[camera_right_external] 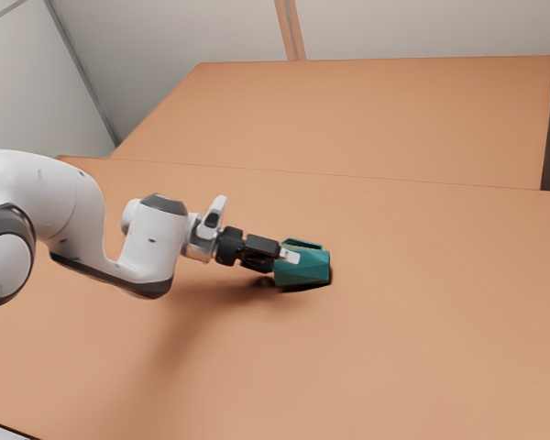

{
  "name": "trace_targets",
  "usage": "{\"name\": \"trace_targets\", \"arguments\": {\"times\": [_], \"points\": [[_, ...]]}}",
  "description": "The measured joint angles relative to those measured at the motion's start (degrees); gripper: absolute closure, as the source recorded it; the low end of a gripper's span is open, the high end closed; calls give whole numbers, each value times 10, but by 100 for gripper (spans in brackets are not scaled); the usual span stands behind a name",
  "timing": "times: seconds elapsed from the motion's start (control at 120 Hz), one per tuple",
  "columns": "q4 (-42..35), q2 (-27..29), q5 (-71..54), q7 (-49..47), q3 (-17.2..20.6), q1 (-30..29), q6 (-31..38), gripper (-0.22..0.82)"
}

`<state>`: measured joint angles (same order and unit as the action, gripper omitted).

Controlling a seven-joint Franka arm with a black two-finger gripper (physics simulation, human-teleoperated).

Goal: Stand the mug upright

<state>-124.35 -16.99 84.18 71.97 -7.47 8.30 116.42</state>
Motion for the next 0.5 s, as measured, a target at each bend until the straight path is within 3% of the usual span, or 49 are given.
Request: {"name": "trace_targets", "arguments": {"times": [0.5], "points": [[4, -1, 7, 8, 1, 5, 0, 49]]}}
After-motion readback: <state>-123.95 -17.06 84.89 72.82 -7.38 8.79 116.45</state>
